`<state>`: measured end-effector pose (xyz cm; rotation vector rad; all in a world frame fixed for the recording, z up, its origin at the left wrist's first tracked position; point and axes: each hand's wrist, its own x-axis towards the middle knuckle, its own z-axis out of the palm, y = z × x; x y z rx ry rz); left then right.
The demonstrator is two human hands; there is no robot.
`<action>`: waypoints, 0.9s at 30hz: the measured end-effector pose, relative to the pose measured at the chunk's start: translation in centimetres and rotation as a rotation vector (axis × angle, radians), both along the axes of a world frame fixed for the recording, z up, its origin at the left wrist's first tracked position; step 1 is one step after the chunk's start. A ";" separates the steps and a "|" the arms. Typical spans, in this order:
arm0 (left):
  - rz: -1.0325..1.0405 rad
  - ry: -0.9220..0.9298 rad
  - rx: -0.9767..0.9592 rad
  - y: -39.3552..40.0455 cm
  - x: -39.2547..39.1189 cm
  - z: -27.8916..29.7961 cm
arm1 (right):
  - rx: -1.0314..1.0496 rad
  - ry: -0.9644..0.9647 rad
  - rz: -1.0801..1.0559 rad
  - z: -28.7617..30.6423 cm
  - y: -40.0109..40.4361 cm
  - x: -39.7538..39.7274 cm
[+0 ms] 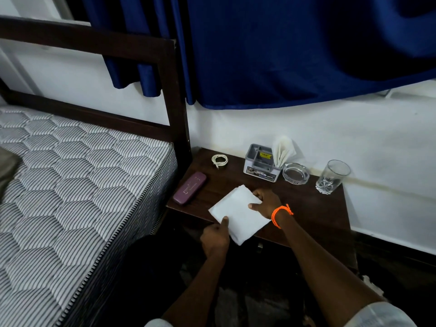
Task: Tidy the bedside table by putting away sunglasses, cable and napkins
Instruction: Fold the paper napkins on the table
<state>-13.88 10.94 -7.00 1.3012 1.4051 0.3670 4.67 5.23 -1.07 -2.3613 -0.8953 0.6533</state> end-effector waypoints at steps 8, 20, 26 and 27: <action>-0.045 -0.008 0.179 1.1 1.1 1.8 | 0.007 0.029 0.002 0.0 -0.9 -0.5; -0.317 -0.229 0.546 4.7 1.8 6.4 | 0.541 0.412 -0.318 1.3 -4.1 -1.3; -0.371 -0.333 0.512 4.6 2.1 6.7 | 0.663 0.638 -0.261 2.4 -5.7 0.0; -0.381 -0.341 0.509 4.5 2.2 6.5 | 0.658 0.655 -0.241 2.4 -6.0 0.1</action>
